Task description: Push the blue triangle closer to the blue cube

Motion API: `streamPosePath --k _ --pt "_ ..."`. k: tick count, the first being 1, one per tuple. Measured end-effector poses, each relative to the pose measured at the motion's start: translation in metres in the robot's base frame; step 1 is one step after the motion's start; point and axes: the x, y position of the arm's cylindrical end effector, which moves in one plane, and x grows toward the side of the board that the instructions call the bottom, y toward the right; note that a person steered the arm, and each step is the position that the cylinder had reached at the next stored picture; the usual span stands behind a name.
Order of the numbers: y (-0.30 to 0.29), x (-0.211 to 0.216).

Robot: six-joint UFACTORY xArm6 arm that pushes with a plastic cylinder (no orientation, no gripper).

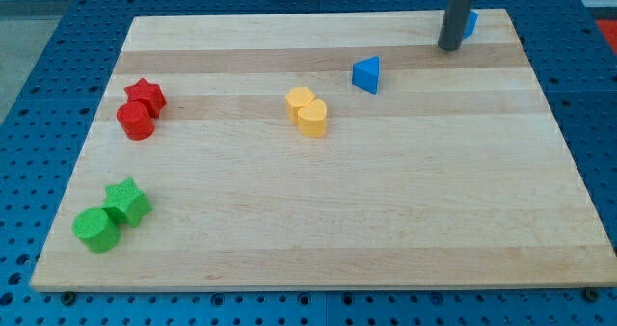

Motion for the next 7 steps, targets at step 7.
streamPosePath --k 7 --pt "-0.124 0.090"
